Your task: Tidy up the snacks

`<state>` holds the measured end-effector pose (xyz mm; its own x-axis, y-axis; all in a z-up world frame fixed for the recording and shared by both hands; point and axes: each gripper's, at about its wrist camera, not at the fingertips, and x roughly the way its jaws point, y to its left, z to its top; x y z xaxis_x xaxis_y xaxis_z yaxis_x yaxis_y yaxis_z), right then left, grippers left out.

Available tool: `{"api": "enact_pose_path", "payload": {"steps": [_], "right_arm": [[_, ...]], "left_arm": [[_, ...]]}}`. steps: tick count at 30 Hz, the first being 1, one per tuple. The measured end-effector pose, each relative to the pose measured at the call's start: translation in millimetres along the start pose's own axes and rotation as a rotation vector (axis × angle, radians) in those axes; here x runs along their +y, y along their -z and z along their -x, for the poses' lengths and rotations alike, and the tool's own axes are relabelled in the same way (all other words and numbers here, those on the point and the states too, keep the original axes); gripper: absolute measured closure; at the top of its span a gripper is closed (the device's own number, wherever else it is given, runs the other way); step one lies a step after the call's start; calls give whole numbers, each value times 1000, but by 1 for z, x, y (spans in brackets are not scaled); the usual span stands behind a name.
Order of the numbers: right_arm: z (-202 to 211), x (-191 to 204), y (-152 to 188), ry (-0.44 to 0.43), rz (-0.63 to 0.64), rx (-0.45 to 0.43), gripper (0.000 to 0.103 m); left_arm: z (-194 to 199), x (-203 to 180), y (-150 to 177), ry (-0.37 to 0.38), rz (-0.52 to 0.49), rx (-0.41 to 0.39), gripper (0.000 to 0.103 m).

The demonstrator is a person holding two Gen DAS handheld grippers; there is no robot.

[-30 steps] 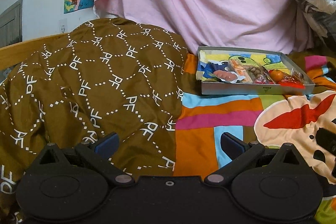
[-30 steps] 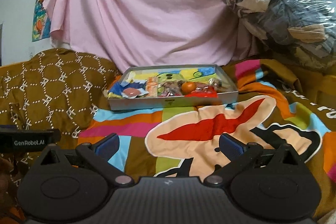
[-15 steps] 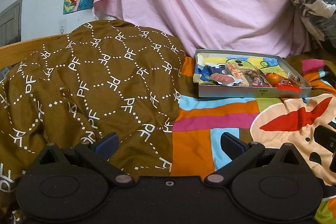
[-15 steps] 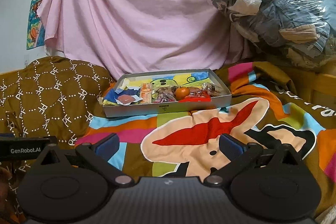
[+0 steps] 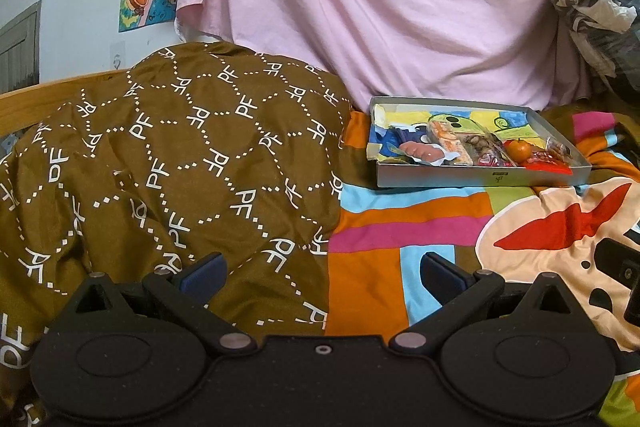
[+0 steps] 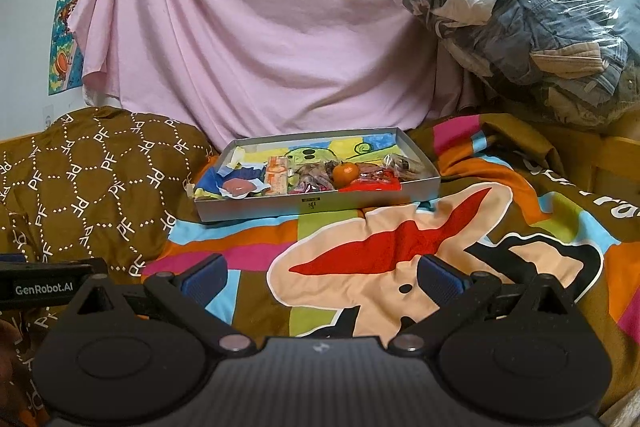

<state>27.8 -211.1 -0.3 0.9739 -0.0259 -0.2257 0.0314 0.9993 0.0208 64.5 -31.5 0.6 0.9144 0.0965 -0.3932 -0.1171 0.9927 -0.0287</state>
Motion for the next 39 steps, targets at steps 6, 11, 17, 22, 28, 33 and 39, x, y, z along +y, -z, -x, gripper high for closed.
{"api": "enact_pose_path", "payload": {"steps": [6, 11, 17, 22, 28, 33, 39], "right_arm": [[0, 0, 0, -1, 0, 1, 0], [0, 0, -1, -1, 0, 1, 0], [-1, -1, 1, 3, -5, 7, 0], [-1, -1, 1, 5, -6, 9, 0], [-2, -1, 1, 4, -7, 10, 0], [-2, -1, 1, 5, -7, 11, 0], [-2, -1, 1, 5, -7, 11, 0]], "left_arm": [[0, 0, 0, -3, -7, -1, 1], [1, 1, 0, 0, -8, -6, 1], [2, 2, 0, 1, -8, -4, 1], [2, 1, 0, 0, -8, -4, 1], [2, 1, 0, 0, -9, -5, 1], [2, 1, 0, 0, -9, -5, 1], [2, 2, 0, 0, -8, -4, 1]]}}
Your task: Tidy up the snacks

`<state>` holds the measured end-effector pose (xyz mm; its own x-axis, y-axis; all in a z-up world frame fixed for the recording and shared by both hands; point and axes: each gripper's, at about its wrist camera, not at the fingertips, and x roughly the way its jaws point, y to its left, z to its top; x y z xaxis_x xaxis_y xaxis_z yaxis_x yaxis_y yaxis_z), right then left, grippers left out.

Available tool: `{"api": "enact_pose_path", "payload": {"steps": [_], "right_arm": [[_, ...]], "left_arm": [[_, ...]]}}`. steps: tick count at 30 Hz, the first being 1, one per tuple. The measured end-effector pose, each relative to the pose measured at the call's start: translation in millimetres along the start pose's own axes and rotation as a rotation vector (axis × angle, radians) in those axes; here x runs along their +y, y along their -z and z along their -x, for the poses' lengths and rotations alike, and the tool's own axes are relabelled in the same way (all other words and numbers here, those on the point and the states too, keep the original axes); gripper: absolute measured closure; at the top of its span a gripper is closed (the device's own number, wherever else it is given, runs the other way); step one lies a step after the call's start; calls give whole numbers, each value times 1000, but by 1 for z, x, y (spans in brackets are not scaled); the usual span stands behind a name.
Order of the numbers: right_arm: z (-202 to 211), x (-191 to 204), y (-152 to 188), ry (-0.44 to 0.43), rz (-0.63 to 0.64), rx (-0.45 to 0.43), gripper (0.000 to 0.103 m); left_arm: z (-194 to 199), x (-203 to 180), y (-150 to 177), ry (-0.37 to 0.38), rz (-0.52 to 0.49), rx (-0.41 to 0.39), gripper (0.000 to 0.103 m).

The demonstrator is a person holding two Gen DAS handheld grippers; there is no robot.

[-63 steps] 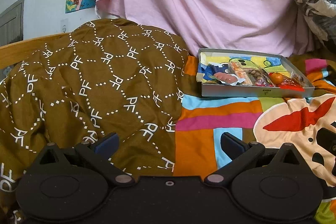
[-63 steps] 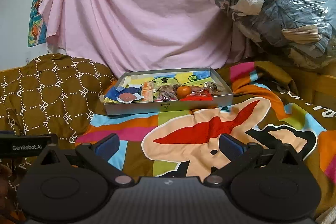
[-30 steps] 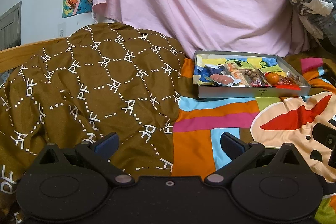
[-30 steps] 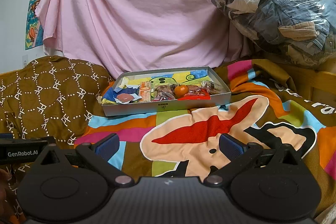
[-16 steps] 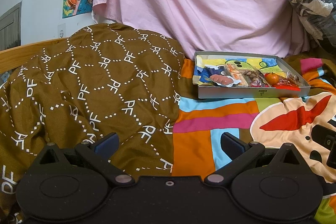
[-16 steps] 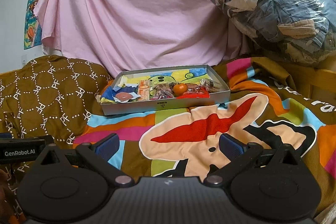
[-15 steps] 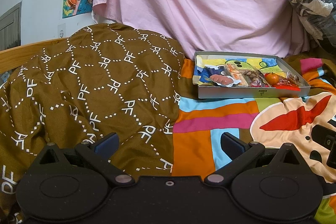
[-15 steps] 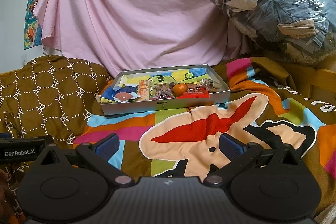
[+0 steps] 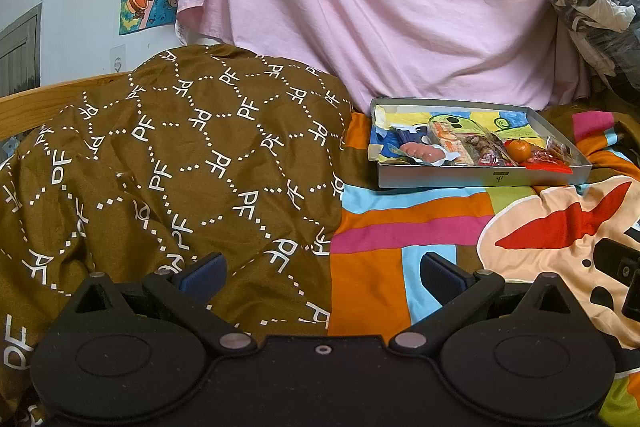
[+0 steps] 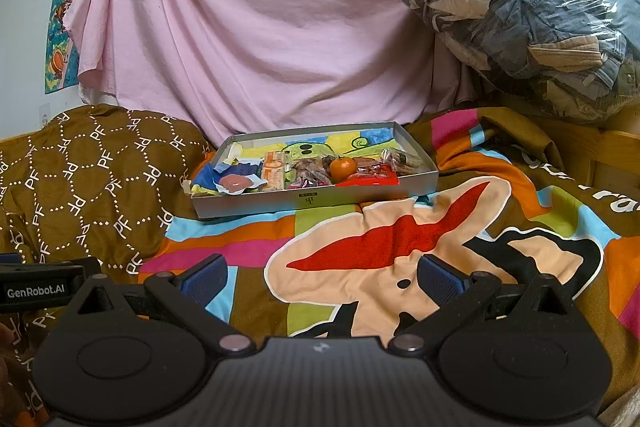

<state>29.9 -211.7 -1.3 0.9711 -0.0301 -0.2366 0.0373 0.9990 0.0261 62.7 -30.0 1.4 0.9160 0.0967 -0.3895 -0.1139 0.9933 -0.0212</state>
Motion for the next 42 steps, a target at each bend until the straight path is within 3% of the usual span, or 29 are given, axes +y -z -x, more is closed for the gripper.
{"api": "enact_pose_path", "payload": {"steps": [42], "right_arm": [[-1, 0, 1, 2, -2, 8, 0]], "left_arm": [[0, 1, 3, 2, 6, 6, 1]]}}
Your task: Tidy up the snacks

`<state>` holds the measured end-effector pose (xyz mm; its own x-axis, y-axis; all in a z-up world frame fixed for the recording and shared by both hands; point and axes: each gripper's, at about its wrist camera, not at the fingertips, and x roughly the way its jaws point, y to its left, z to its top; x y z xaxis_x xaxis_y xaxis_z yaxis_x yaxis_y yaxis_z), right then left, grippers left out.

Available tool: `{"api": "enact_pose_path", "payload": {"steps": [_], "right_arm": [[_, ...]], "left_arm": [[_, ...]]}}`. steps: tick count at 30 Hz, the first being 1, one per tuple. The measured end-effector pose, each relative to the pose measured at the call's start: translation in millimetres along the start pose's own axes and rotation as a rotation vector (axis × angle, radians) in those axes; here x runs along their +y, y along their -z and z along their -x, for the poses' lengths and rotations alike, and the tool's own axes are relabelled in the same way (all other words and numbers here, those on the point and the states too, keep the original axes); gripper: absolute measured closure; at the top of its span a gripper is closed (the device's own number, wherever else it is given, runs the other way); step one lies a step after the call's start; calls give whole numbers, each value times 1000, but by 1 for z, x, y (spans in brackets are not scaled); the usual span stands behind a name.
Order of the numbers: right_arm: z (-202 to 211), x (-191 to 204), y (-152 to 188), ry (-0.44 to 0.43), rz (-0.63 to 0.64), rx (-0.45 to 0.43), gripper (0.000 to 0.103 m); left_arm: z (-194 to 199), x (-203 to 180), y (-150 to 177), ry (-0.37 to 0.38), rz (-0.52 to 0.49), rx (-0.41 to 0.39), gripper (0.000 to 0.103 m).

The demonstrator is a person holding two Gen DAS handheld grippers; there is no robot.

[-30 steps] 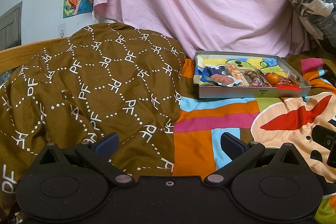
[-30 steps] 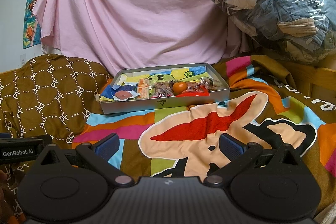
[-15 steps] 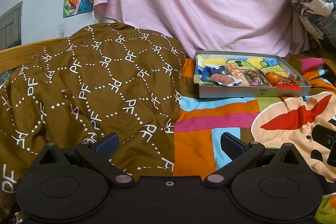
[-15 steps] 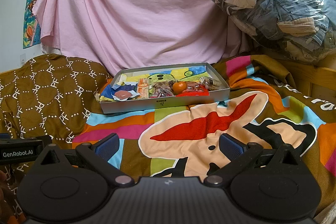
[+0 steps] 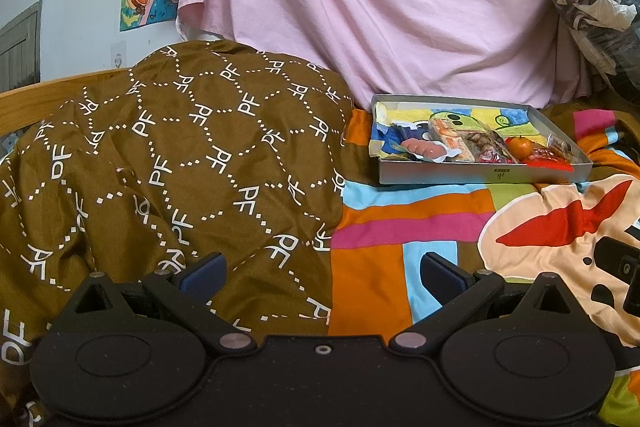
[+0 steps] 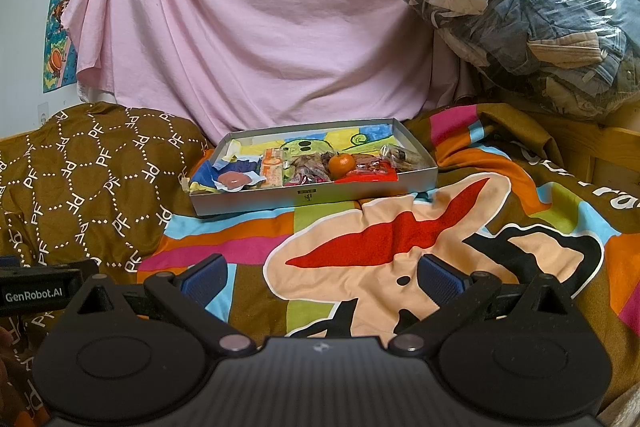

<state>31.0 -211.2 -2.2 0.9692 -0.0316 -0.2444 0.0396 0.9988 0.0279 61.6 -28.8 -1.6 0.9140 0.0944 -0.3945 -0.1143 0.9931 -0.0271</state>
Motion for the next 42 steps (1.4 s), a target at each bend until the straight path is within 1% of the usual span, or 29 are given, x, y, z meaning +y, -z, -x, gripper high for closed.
{"api": "enact_pose_path", "payload": {"steps": [22, 31, 42], "right_arm": [[-1, -1, 1, 2, -1, 6, 0], [-2, 0, 0, 13, -10, 20, 0], [-3, 2, -1, 19, -11, 30, 0]], "left_arm": [[1, 0, 1, 5, -3, -5, 1], [7, -5, -2, -36, -30, -37, 1], [7, -2, -3, -35, -4, -24, 1]]}}
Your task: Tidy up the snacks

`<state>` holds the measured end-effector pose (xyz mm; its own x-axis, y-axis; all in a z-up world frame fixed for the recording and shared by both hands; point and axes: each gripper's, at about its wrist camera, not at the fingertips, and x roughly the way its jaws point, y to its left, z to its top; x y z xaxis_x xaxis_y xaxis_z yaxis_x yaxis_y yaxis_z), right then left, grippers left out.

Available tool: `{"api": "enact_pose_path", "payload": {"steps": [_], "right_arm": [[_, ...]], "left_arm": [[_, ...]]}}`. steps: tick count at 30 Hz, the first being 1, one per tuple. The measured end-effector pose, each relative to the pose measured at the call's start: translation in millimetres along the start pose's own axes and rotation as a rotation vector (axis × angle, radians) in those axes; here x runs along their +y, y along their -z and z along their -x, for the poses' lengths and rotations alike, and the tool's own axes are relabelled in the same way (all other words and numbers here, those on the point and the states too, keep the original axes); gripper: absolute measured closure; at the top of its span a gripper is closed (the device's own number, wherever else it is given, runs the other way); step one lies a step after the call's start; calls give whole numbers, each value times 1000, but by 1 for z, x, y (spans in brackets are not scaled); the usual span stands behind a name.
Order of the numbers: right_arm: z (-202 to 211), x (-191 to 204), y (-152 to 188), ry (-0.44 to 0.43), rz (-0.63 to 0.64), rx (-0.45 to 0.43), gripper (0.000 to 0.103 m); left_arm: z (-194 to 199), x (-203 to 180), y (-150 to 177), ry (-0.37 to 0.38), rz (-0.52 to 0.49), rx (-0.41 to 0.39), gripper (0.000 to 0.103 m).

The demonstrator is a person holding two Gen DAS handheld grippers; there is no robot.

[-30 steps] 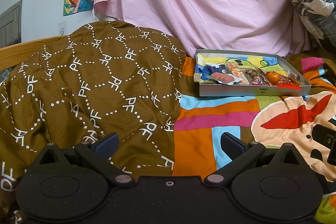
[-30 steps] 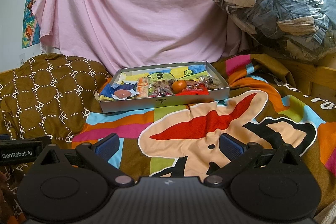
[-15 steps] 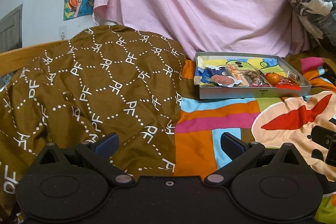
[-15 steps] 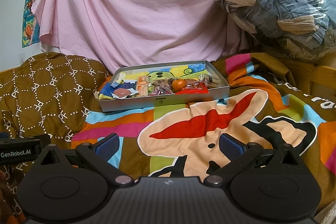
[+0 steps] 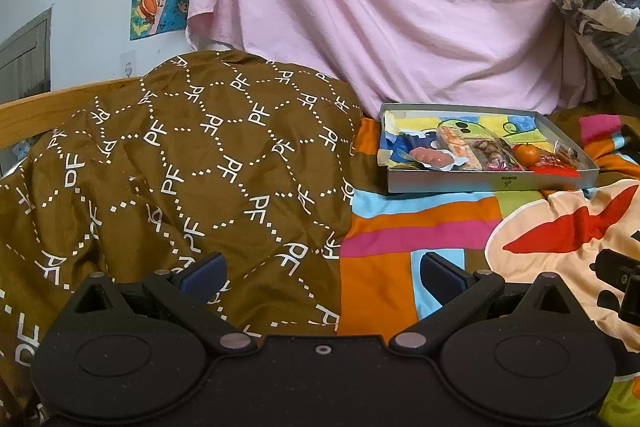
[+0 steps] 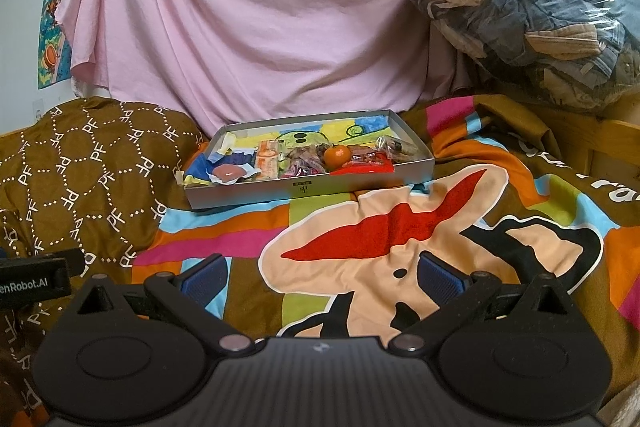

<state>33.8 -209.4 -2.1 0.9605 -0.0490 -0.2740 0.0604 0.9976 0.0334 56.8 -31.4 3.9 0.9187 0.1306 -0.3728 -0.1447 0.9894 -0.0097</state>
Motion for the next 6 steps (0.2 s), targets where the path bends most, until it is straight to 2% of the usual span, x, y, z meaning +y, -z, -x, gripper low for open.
{"api": "enact_pose_path", "payload": {"steps": [6], "right_arm": [[0, 0, 0, 1, 0, 1, 0]], "left_arm": [[-1, 0, 0, 0, 1, 4, 1]]}}
